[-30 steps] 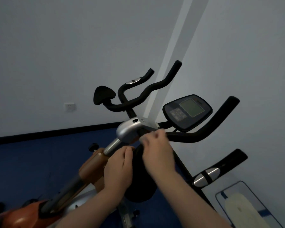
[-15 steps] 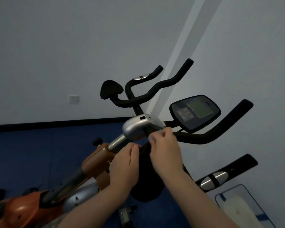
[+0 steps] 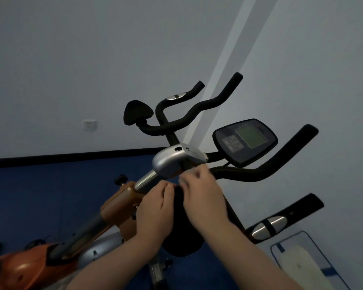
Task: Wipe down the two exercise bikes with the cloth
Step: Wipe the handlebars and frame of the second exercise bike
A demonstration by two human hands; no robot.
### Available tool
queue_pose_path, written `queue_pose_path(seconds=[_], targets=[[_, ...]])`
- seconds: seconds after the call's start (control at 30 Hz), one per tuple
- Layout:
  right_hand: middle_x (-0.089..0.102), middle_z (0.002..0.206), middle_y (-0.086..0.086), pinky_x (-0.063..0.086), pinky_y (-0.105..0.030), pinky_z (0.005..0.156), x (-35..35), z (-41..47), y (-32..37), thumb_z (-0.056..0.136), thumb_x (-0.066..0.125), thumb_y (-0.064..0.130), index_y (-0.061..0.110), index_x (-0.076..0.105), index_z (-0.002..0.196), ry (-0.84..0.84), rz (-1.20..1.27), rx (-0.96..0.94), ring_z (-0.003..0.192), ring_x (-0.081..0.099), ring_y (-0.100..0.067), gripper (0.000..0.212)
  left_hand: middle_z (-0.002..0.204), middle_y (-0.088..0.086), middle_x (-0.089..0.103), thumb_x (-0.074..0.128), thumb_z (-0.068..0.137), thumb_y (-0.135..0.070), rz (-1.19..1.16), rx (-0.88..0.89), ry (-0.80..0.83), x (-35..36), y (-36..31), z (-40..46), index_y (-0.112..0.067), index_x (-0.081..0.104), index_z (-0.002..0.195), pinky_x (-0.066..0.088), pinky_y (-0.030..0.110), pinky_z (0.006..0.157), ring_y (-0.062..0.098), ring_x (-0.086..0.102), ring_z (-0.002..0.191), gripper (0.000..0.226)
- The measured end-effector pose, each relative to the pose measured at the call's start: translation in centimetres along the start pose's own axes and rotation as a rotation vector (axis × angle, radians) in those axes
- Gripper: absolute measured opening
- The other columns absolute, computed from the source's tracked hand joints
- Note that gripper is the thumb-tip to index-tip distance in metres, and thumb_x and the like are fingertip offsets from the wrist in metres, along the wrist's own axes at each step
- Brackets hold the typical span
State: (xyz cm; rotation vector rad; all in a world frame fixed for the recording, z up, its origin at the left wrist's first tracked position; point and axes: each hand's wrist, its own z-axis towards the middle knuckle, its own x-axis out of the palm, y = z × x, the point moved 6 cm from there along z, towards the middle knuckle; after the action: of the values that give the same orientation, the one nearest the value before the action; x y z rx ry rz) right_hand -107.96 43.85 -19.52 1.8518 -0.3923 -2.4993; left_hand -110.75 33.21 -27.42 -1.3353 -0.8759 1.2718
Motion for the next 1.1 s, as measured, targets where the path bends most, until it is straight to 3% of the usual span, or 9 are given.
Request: queue_pose_path(seconds=[0.1,0.23,0.37,0.5,0.6,0.73,0.87,1.0,1.1], targets=[[0.047,0.113,0.006,0.046,-0.034,0.087,-1.4,2.0,-0.8,0.097,0.050,0.032,0.031,0.066,0.110,0.129,0.140,-0.003,0.100,0.052,-0.014,0.021,0.079,-0.014,0.062,0.034,0.099,-0.038,0.015,0.004,0.007,0.0,0.0,-0.1,-0.031,0.061,0.083,0.042,0.026,0.059,0.003,0.059,0.073,0.032],[0.058,0.117,0.011,0.044,-0.033,0.088,-5.5,6.8,-2.7,0.089,0.064,0.023,0.035,0.061,0.119,-0.029,0.072,-0.130,0.107,0.050,-0.011,0.032,0.080,-0.016,0.062,0.034,0.101,-0.035,0.047,0.047,-0.038,-0.3,-0.6,-0.2,-0.036,0.061,0.086,0.041,0.022,0.063,-0.002,0.058,0.082,0.031],[0.057,0.113,0.011,0.044,-0.032,0.093,0.0,7.3,-1.9,0.093,0.061,0.024,0.026,0.068,0.108,0.440,0.073,-0.266,0.108,0.053,-0.010,0.017,0.081,-0.014,0.061,0.032,0.098,-0.037,0.088,0.064,-0.030,-0.3,-0.7,-0.3,-0.035,0.060,0.091,0.045,0.022,0.066,-0.001,0.057,0.082,0.029],[0.055,0.106,0.022,0.042,-0.027,0.098,-0.5,8.6,-4.0,0.092,0.063,0.022,0.032,0.069,0.103,0.658,0.076,-0.295,0.104,0.053,-0.002,0.016,0.080,-0.016,0.060,0.030,0.095,-0.039,0.096,0.086,-0.019,-0.4,-1.0,-0.2,-0.035,0.061,0.093,0.039,0.008,0.066,-0.005,0.056,0.084,0.031],[0.055,0.099,0.022,0.044,-0.032,0.099,-0.6,9.5,-4.1,0.091,0.065,0.018,0.026,0.071,0.101,0.605,0.061,-0.291,0.101,0.055,-0.003,0.014,0.080,-0.014,0.061,0.031,0.094,-0.039,0.097,0.092,-0.016,-0.6,-1.1,-0.3,-0.034,0.061,0.092,0.039,0.009,0.067,-0.003,0.056,0.084,0.031],[0.059,0.106,0.018,0.044,-0.019,0.092,0.5,7.8,-2.2,0.088,0.068,0.018,0.027,0.072,0.100,0.546,0.175,-0.404,0.101,0.054,0.003,0.015,0.080,-0.010,0.061,0.031,0.094,-0.039,0.086,0.098,-0.026,-0.6,-1.3,-0.1,-0.030,0.062,0.091,0.040,0.012,0.068,0.001,0.056,0.083,0.032],[0.063,0.101,0.013,0.043,-0.020,0.085,-1.1,8.5,-5.4,0.089,0.067,0.015,0.031,0.068,0.092,0.523,0.293,-0.202,0.095,0.058,0.003,0.017,0.078,-0.014,0.060,0.033,0.096,-0.035,0.105,0.092,0.001,-0.5,-1.1,-0.2,-0.034,0.060,0.091,0.039,0.010,0.064,-0.001,0.057,0.082,0.028],[0.054,0.103,0.018,0.045,-0.024,0.085,0.3,8.0,-3.8,0.091,0.062,0.023,0.036,0.060,0.094,0.521,0.104,-0.312,0.098,0.055,-0.003,0.014,0.078,-0.014,0.061,0.033,0.095,-0.036,0.088,0.099,-0.003,-0.5,-1.0,0.0,-0.035,0.060,0.089,0.040,0.012,0.067,0.000,0.058,0.079,0.027],[0.058,0.105,0.012,0.048,-0.032,0.085,0.3,8.5,-4.7,0.095,0.056,0.021,0.029,0.055,0.101,0.583,0.175,-0.156,0.097,0.057,-0.010,0.010,0.075,-0.014,0.060,0.032,0.095,-0.038,0.087,0.091,0.006,-0.3,-0.8,0.1,-0.036,0.059,0.090,0.039,0.012,0.062,0.000,0.058,0.075,0.027]])
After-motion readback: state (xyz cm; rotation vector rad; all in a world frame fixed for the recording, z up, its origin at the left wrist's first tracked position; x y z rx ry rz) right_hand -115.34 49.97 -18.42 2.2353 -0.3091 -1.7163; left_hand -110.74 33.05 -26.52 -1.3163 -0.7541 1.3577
